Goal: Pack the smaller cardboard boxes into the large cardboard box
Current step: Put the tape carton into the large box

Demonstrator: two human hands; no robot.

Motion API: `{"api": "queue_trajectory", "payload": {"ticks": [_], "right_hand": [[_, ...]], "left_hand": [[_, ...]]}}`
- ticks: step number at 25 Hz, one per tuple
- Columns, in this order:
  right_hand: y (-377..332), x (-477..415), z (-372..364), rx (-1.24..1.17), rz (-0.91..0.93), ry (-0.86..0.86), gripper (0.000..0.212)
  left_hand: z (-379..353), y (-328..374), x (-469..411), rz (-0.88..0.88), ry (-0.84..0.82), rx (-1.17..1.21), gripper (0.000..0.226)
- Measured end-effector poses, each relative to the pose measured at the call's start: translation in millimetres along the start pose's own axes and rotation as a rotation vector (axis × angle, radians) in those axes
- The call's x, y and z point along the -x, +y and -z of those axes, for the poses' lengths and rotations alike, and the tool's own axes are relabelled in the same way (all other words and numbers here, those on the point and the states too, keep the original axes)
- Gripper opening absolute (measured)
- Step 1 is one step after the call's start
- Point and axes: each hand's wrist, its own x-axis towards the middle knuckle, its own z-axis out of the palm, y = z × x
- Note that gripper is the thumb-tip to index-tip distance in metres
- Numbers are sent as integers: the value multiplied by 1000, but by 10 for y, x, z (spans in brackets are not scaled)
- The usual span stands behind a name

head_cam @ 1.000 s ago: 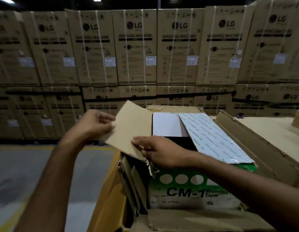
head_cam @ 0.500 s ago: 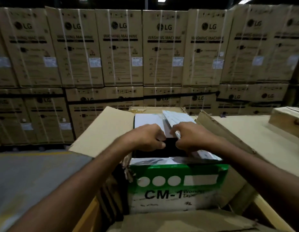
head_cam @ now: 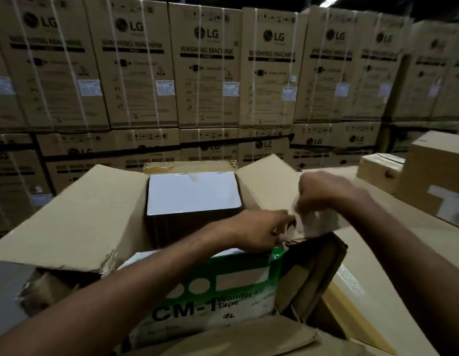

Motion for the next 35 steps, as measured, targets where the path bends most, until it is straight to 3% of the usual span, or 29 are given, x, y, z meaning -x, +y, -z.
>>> {"api": "queue_trajectory", "payload": {"ticks": [2, 4, 6, 9, 12, 15, 19, 21, 23, 26, 30, 32, 35], "right_hand": [[-6, -127, -220, -37, 20, -67, 24], [-91, -203, -280, -86, 94, 78, 32], [-292, -239, -301, -112, 294, 156, 38], [-726, -227, -417, -143, 585, -103, 30], [-1068, -289, -673, -103, 612, -365, 41], [-1213, -397, -743, -122, 611, -436, 45], [-1171, -386, -259, -319, 603, -252, 45], [-1078, -261, 141, -443, 582, -272, 44], [-983, -44, 534, -464, 543, -361, 37], [-826, 231, 866, -479, 561, -555, 31], [-770, 410, 652, -275, 911, -989, 23], [-818, 447, 383, -165, 1006, -1034, 30], [-930, 341, 153, -230, 925, -947, 28]], "left_hand": [[-3, -62, 49, 34, -29, 93, 52], [121, -225, 181, 113, 45, 193, 48], [257, -538, 350, 209, 96, 114, 38], [243, -1092, 706, 487, -209, -13, 54], [89, -1405, 1012, 653, -311, 124, 70], [175, -1421, 1096, 625, -210, 147, 51], [612, -1193, 1288, 582, 90, 100, 35], [908, -990, 1385, 575, 208, 200, 32], [1177, -725, 1465, 594, 216, 319, 40], [1450, -445, 1630, 565, 62, 399, 58], [1326, -281, 1793, 396, -428, 465, 39], [1018, -309, 1738, 392, -612, 376, 33], [765, -414, 1582, 476, -628, 451, 33]]}}
